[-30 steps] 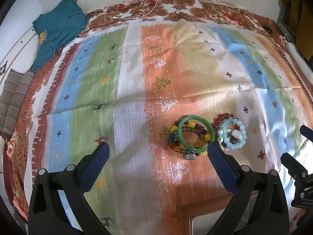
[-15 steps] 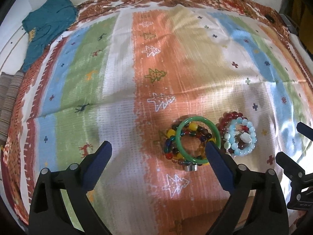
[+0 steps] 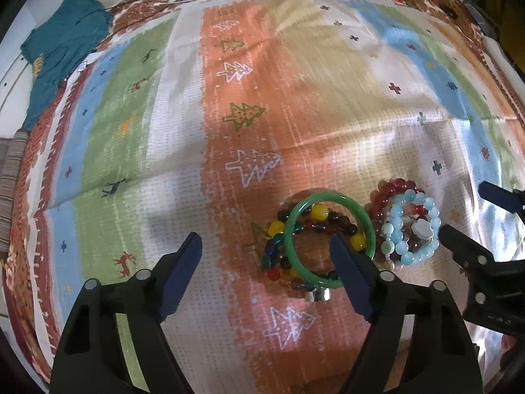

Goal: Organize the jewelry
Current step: 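Grasp the green jade bangle with the left gripper while the right gripper grasps the light blue bead bracelet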

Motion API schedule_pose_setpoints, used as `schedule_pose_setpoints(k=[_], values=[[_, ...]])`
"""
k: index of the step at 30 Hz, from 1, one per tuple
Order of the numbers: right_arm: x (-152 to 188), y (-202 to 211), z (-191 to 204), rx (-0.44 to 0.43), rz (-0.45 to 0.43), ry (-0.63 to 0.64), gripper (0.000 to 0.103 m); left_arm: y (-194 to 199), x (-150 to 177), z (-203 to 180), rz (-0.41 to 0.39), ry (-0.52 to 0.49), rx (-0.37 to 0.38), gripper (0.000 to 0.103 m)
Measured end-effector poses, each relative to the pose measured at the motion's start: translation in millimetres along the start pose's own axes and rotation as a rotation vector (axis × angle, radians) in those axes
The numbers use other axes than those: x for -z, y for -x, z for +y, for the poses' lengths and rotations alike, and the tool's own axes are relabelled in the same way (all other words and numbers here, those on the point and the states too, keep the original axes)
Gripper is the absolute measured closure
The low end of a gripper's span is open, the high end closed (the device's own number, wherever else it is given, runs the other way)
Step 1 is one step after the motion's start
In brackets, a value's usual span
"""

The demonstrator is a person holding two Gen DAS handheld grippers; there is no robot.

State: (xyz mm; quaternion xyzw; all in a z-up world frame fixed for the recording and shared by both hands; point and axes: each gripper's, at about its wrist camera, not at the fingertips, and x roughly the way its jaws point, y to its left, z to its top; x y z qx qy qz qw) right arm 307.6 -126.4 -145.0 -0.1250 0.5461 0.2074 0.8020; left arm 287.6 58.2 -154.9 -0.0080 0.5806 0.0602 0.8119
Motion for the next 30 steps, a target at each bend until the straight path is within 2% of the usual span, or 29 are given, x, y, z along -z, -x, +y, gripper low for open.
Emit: schedule_pose_setpoints(k=[3, 8, 9, 11, 13, 17, 24, 30], values=[[-3.4, -7.9, 2.0, 0.000, 0.017, 0.010, 0.034, -4.9, -1.0, -2.7, 0.009, -0.012, -0.002, 0.034], [-5.7, -17.4, 3.2, -0.011, 0.040, 0.022, 0.056, -12.7, -0.8, -4.3, 0.031, -0.030, -0.012, 0.058], [-6.1, -17.9, 4.1, -0.013, 0.042, 0.026, 0.065, -13.2, -0.8, -4.1, 0.033, -0.028, -0.014, 0.061], [-6.3, -18.6, 7.9, -0.026, 0.045, 0.041, 0.074, -14.1, 0.0, -3.8, 0.037, -0.027, -0.006, 0.072], [-5.0, -20.5, 10.9, -0.032, 0.054, 0.054, 0.088, -14.0, 0.1, -5.0, 0.036, -0.032, 0.005, 0.079], [-2.6, -19.7, 13.1, -0.031, 0.054, 0.066, 0.091, -12.4, 1.4, -10.1, 0.030, -0.048, -0.006, 0.096], [-1.8, -7.7, 15.1, -0.062, 0.030, 0.064, 0.091, -2.4, 2.6, -11.2, 0.008, -0.055, -0.021, 0.097], [-6.1, 17.7, 22.1, -0.079, -0.026, 0.071, 0.091, 15.0, 4.7, -12.2, -0.023, -0.055, -0.018, 0.096]])
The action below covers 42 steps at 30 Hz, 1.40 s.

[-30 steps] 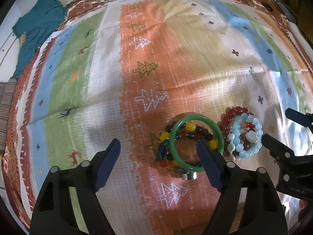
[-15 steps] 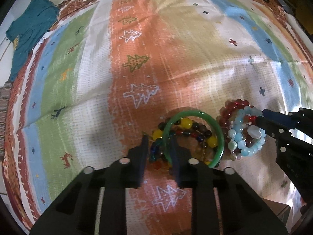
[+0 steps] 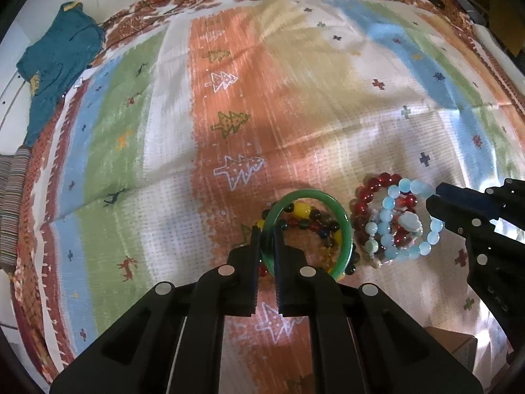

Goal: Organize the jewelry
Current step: 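Grasp the green jade bangle with the left gripper while the right gripper grasps the light blue bead bracelet, then carry the bangle and blue bracelet over the silver tin and open both grippers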

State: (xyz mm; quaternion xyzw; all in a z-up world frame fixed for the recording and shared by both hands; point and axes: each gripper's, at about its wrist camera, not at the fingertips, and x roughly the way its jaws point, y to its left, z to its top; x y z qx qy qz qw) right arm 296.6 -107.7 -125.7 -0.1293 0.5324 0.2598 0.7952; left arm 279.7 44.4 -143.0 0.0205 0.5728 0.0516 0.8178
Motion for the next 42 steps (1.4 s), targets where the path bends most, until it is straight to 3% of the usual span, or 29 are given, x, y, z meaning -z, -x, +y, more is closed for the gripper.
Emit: schedule_pose_setpoints(k=[17, 42], values=[[8.4, 44.9, 4.3, 0.012, -0.086, -0.013, 0.091, 48.8, 15.9, 23.7, -0.073, 0.075, 0.054, 0.096], [40.5, 103.7, 15.3, -0.003, -0.192, -0.030, 0.091, 114.5, 58.4, 20.9, -0.172, 0.071, 0.121, 0.096]])
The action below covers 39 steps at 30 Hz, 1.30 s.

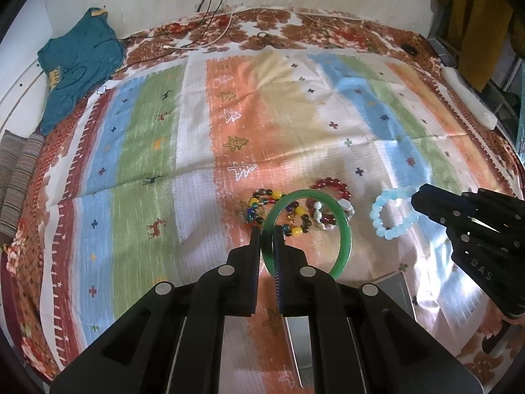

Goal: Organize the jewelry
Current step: 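Carry the bangle and blue bracelet over the silver tin and open both grippers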

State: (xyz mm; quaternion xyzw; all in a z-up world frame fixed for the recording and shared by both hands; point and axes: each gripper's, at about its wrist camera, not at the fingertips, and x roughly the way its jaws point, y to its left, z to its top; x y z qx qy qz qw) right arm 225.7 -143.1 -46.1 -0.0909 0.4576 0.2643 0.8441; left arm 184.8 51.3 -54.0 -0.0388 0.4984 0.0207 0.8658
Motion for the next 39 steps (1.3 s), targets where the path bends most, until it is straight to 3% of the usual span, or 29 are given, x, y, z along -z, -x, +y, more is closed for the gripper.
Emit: schedule_pose_setpoints(k=[39], values=[[52.5, 56.2, 38.5, -0.082, -0.051, 0.030, 0.091, 40.8, 51.9, -21.6, -0.046, -0.047, 0.007, 0.096]])
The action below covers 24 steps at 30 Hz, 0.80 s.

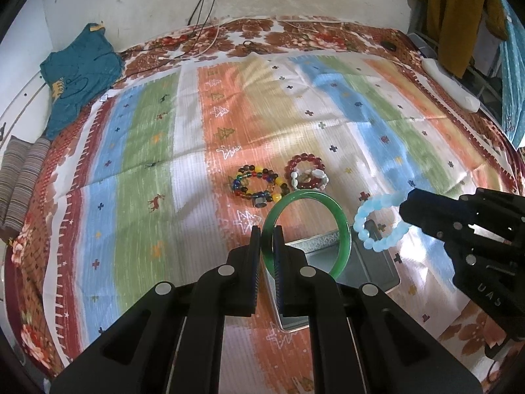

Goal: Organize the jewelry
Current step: 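Carry the bangle and blue bracelet over the silver tin and open both grippers, then move both grippers back toward the remaining bracelets on the cloth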

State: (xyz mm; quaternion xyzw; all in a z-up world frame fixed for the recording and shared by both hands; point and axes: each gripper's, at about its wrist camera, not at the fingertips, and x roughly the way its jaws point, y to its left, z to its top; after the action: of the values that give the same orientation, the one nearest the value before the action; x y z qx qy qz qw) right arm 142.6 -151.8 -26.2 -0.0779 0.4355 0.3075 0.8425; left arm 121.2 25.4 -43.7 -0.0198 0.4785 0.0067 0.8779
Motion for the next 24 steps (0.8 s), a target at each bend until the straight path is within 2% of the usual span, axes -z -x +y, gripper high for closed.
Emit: schedule_pose_setpoints(k=[7, 9, 11, 12, 14, 15, 18, 21, 24], values=[[4.5, 1.0, 1.4, 0.001, 0.004, -0.003, 0.091, 4.9, 9.0, -5.1, 0.004, -0.011, 0.000, 0.096], [4.5, 3.9, 0.7, 0.031, -0.016, -0.007, 0.091, 2.9, 9.2, -5.9, 0.023, -0.008, 0.017, 0.096], [4.7, 5.2, -2.2, 0.051, -0.027, -0.022, 0.091, -1.2, 8.1, -5.5, 0.047, 0.006, 0.027, 0.091], [4.4, 4.6, -4.4, 0.056, -0.022, -0.032, 0.089, -1.5, 7.5, -4.3, 0.047, 0.011, 0.017, 0.091], [4.4, 1.8, -8.5, 0.064, -0.009, -0.040, 0.079, -0.7, 5.5, -1.4, 0.042, 0.020, 0.003, 0.082], [4.6, 0.5, -10.4, 0.069, -0.005, -0.042, 0.074, -0.2, 4.6, 1.1, 0.039, 0.031, 0.001, 0.082], [4.7, -3.1, -14.1, 0.081, 0.009, -0.047, 0.074, 0.3, 2.4, 7.9, 0.035, 0.052, -0.017, 0.080], [4.3, -6.4, -19.8, 0.081, 0.022, -0.067, 0.073, -0.5, 0.9, 13.9, 0.035, 0.072, -0.018, 0.073], [3.3, -9.1, -23.8, 0.082, 0.031, -0.080, 0.070, -3.5, 0.5, 17.4, 0.041, 0.082, -0.030, 0.070]])
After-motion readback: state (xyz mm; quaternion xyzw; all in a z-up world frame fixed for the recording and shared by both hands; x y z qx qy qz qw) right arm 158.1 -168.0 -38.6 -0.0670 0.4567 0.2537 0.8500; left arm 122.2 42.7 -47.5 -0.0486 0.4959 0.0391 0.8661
